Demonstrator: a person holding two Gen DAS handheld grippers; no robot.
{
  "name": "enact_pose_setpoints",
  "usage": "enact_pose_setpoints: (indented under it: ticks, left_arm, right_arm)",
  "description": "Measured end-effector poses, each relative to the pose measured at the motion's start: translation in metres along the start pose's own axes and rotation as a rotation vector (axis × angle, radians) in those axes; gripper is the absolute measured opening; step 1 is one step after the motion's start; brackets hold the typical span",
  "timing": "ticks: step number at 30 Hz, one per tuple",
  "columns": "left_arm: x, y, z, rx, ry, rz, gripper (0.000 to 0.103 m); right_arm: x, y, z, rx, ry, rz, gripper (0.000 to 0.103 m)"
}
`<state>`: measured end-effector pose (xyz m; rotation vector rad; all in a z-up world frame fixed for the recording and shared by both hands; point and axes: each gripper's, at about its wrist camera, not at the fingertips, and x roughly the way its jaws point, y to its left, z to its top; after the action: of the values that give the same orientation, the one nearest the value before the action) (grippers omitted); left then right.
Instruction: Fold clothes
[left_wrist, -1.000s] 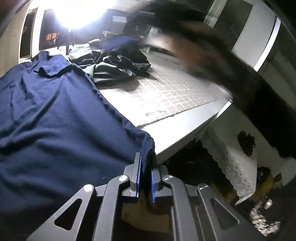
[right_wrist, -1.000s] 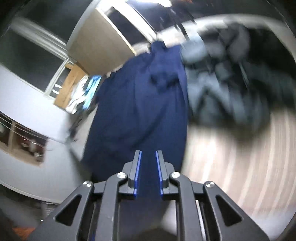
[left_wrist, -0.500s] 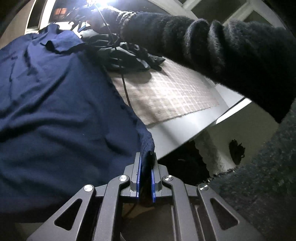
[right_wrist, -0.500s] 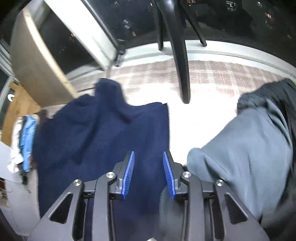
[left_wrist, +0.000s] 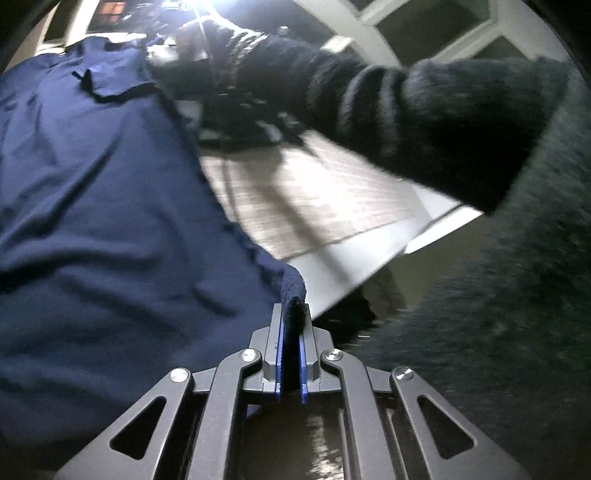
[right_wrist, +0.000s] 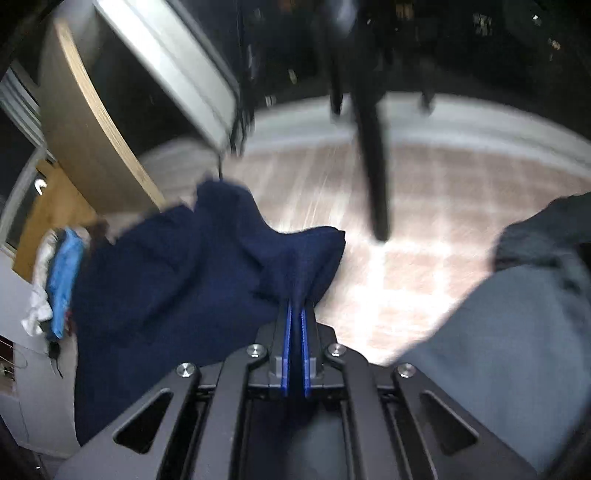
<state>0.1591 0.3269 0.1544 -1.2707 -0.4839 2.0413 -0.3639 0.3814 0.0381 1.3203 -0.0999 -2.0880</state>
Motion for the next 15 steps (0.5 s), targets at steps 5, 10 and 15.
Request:
enact_pose_setpoints:
  ticks: [5, 10, 15]
  left_arm:
    - [0.011, 0.003, -0.002, -0.024, 0.025, -0.036, 0.005]
    - [0.006, 0.002, -0.005, -0.03, 0.008, -0.015, 0.005]
    - [0.0, -0.001, -0.009, -0.031, -0.02, -0.008, 0.005]
  right_arm:
    - [0.017, -0.019, -0.009, 0.031, 0.075, -0.095, 0.005]
    - [0.016, -0.017, -0.013, 0.065, 0.112, -0.057, 0.018]
    - [-0.01, -0.008, -0.036, 0.063, 0.159, 0.062, 0.032]
